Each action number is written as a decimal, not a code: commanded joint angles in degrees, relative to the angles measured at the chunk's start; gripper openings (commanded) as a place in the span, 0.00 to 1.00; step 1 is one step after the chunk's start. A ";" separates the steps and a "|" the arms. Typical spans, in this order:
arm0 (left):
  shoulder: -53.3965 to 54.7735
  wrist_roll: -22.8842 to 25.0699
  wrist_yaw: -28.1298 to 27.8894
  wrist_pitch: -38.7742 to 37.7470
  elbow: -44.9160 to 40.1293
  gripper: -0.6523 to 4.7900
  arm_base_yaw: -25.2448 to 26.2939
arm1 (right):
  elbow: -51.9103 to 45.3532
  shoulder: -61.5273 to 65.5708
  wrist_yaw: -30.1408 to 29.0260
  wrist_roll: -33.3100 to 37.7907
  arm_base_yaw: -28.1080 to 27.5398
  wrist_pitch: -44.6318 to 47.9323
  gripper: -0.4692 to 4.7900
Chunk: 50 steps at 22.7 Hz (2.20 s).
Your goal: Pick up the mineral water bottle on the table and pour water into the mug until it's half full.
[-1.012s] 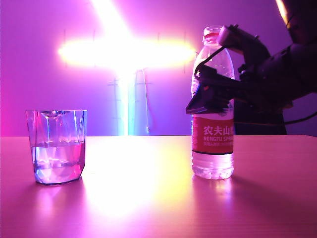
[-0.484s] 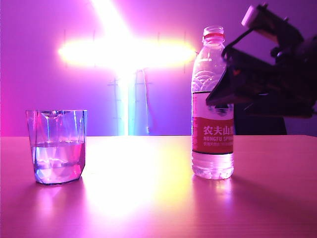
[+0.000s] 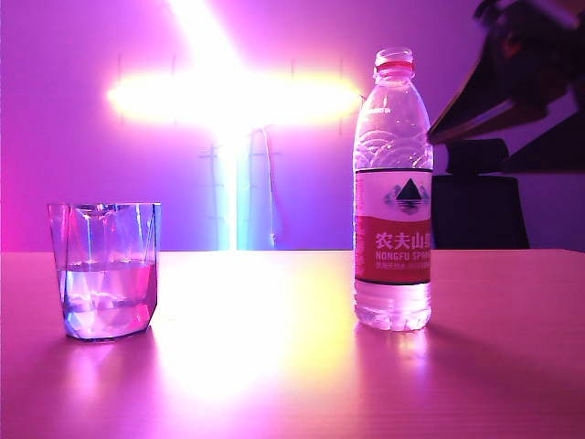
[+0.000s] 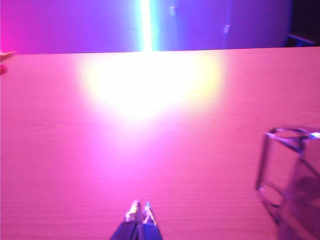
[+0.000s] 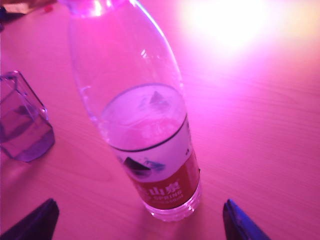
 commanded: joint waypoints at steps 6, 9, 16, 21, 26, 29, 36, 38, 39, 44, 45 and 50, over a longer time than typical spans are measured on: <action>0.09 -0.17 0.04 0.35 0.13 0.12 6.69 | 0.20 -18.40 0.20 1.75 0.11 -15.52 0.75; 0.09 -0.17 0.07 0.37 0.13 0.12 6.71 | 0.20 -25.53 0.61 1.73 0.09 -19.52 0.20; 0.09 -0.17 0.07 0.37 0.13 0.12 6.71 | 0.22 -31.54 5.53 1.70 0.09 -21.77 0.07; 0.09 -0.17 0.07 0.37 0.13 0.12 6.71 | 0.20 -32.68 5.57 1.70 0.09 -21.81 0.07; 0.09 -0.17 0.04 0.37 0.13 0.12 6.71 | 0.20 -32.72 5.57 1.70 0.09 -21.81 0.07; 0.09 -0.17 0.07 0.37 0.13 0.12 6.71 | 0.20 -32.83 5.57 1.70 0.09 -21.81 0.07; 0.09 -0.17 0.07 0.37 0.13 0.12 6.71 | 0.20 -33.16 5.57 0.02 -0.59 -22.16 0.07; 0.09 -0.17 0.04 0.37 0.13 0.12 6.71 | 0.20 -34.34 4.24 0.02 -2.29 -23.45 0.07; 0.09 -0.17 0.04 0.35 0.13 0.12 6.71 | 0.15 -34.91 3.39 0.00 -3.32 -24.24 0.07; 0.09 -0.17 0.02 0.35 0.13 0.12 6.69 | -4.24 -37.44 2.60 -0.68 -13.05 -21.31 0.07; 0.09 -0.17 0.02 0.37 0.13 0.12 6.71 | -6.69 -37.57 0.55 -0.68 -16.70 -17.55 0.07; 0.09 -0.17 0.02 0.33 0.13 0.12 6.69 | -12.72 -39.65 -2.60 -0.70 -25.22 -9.09 0.07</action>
